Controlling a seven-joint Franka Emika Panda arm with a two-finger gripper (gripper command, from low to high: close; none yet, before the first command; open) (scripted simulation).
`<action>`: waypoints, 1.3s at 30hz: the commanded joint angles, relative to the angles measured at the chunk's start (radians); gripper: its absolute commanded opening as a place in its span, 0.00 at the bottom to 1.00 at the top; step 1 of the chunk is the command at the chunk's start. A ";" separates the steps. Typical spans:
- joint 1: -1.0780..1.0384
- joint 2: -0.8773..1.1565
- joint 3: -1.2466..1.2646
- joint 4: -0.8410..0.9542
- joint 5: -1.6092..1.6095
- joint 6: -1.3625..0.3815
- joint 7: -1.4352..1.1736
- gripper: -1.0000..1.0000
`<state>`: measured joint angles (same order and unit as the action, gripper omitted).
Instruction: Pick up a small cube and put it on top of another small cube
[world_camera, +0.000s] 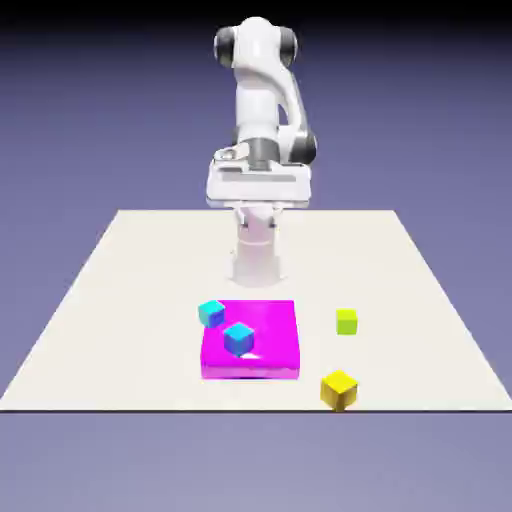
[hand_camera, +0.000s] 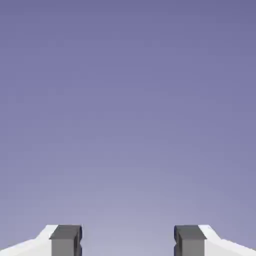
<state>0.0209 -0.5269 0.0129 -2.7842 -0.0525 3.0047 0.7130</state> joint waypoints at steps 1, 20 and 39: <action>0.007 0.036 0.011 0.021 -0.044 -0.027 -0.023 0.50; 0.147 0.714 0.213 0.429 -0.870 -0.536 -0.464 0.50; 0.201 1.026 0.274 0.611 -1.234 -0.722 -0.616 0.00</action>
<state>0.2214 0.4993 0.2873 -2.1729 -1.2842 2.2823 0.0951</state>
